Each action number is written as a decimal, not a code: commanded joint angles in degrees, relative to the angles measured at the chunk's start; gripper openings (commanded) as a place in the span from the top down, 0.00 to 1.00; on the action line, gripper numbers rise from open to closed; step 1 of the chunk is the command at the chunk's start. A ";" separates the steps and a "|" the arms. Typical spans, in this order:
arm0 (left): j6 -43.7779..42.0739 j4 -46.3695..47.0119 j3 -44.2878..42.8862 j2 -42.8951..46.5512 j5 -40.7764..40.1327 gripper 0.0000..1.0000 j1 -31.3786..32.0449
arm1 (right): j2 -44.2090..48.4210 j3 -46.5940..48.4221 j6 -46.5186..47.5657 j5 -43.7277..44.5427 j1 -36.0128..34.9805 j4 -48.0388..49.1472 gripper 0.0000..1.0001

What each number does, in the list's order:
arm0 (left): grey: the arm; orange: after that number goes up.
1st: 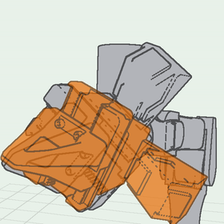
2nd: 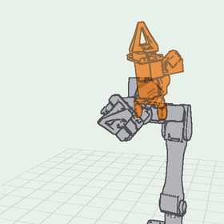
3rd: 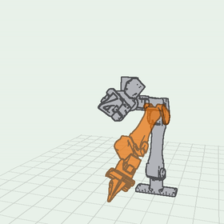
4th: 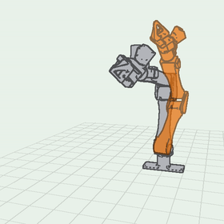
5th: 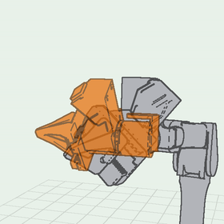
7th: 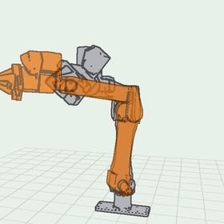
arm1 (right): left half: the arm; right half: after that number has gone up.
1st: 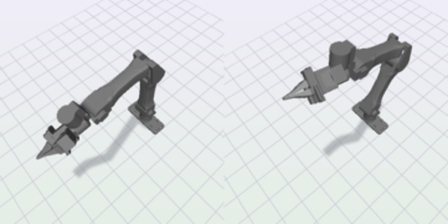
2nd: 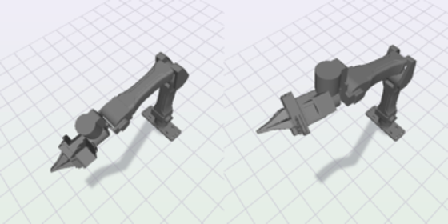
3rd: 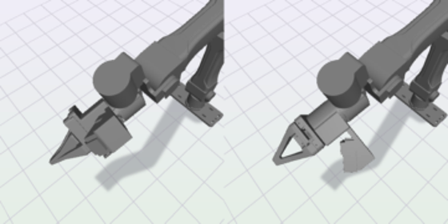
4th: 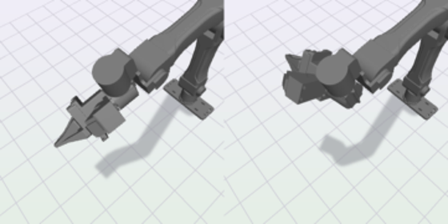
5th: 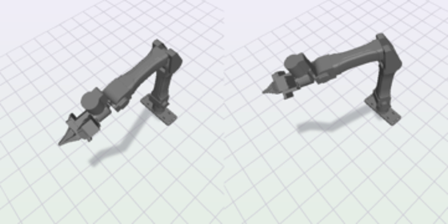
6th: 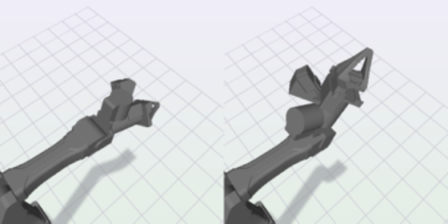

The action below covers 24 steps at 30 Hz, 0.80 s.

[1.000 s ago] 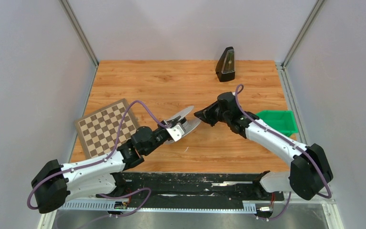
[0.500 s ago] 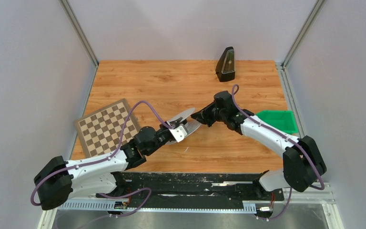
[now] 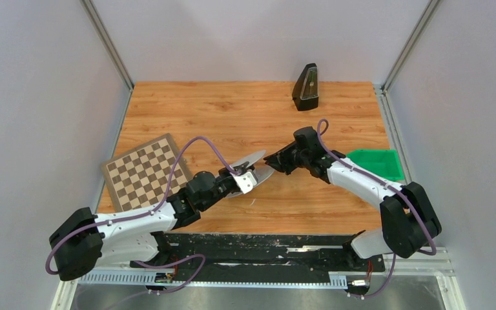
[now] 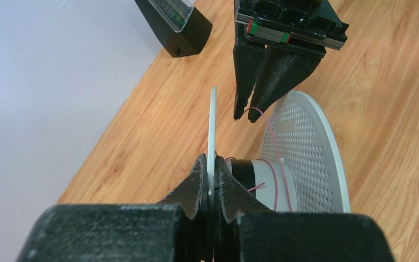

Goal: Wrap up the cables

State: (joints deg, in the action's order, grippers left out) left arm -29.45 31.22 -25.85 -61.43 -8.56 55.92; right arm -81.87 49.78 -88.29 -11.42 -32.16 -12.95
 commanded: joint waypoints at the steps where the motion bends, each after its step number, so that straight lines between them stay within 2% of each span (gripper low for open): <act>1: -0.47 13.56 -2.40 1.10 -2.04 1.00 -0.09 | 1.14 -1.94 -0.46 -0.91 0.45 -2.05 0.79; 16: -0.35 13.44 -1.84 1.49 -2.08 1.00 -0.07 | 1.85 -3.07 0.28 -1.01 2.46 -2.05 0.71; 24: 0.64 14.07 -1.49 0.79 -3.38 1.00 -0.06 | 2.80 -4.37 1.45 -0.24 3.98 -2.14 0.69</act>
State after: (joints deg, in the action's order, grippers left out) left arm -29.08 31.97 -25.85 -61.71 -9.21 56.01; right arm -80.53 46.50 -88.18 -10.22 -28.29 -13.04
